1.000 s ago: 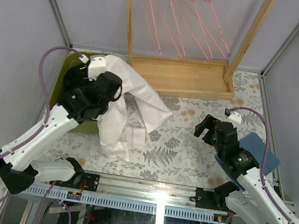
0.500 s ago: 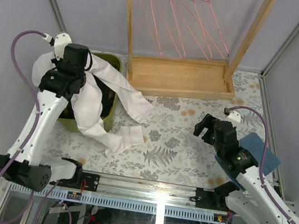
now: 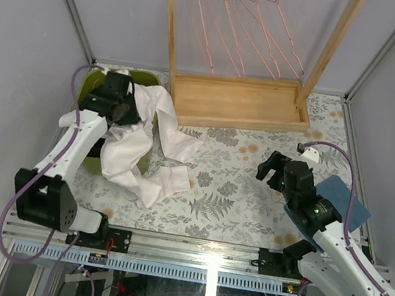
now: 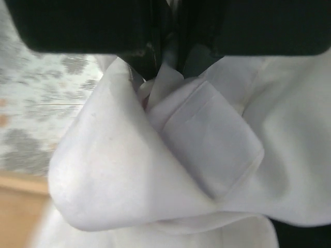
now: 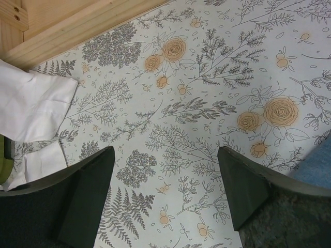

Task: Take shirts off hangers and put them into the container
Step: Place the shirt in the bin.

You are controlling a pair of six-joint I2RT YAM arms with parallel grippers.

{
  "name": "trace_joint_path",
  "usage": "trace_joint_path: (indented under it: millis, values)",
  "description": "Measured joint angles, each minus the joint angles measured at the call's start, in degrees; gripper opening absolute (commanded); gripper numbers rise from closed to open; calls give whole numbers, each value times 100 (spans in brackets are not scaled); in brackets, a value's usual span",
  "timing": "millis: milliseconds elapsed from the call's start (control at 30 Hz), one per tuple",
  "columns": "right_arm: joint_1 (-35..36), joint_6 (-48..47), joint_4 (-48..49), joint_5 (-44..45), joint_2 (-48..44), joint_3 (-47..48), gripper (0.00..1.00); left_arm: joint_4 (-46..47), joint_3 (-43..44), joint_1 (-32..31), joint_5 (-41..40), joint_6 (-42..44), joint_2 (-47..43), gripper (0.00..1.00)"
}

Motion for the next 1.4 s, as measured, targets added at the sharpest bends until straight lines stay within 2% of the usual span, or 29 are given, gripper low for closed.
trace_joint_path:
  millis: [200,333,467,733,867,933,967,1067,1100,1133,1167,1200,1233,1367,1400]
  values:
    - [0,4,66,-9,-22,-107,88,-240,1502,-2,767,247,-699,0]
    - [0,4,129,-20,151,-109,88,-262,2081,-7,1054,400,-997,0]
    - [0,2,127,-61,262,-109,88,-354,1963,-7,863,490,-994,0]
    - [0,2,122,-57,160,-109,88,-470,841,149,-343,391,-389,0]
    - [0,2,125,-59,105,-109,88,-448,570,306,-798,168,-118,2]
    - [0,2,116,-59,105,-109,88,-378,387,334,-1054,-2,-20,9]
    - [0,2,109,-59,105,-109,88,-299,225,343,-1147,-122,-11,15]
    - [0,2,101,-59,105,-109,89,-116,-186,404,-1169,-291,48,20]
    - [0,2,101,-59,105,-109,88,-74,-234,424,-1145,-326,142,26]
    - [0,0,105,-61,105,-109,88,-33,-247,435,-1139,-352,275,32]
    - [0,0,105,-61,105,-111,88,13,-254,442,-1139,-369,387,44]
    - [0,0,105,-74,105,-111,88,63,-273,444,-1150,-391,516,61]
    - [0,0,105,-96,107,-109,89,90,-306,444,-1182,-398,581,74]
    - [0,-2,103,-120,118,-109,88,-2,-350,455,-1340,-479,319,98]
    - [0,-2,103,-120,118,-109,88,-57,-306,455,-1355,-479,170,100]
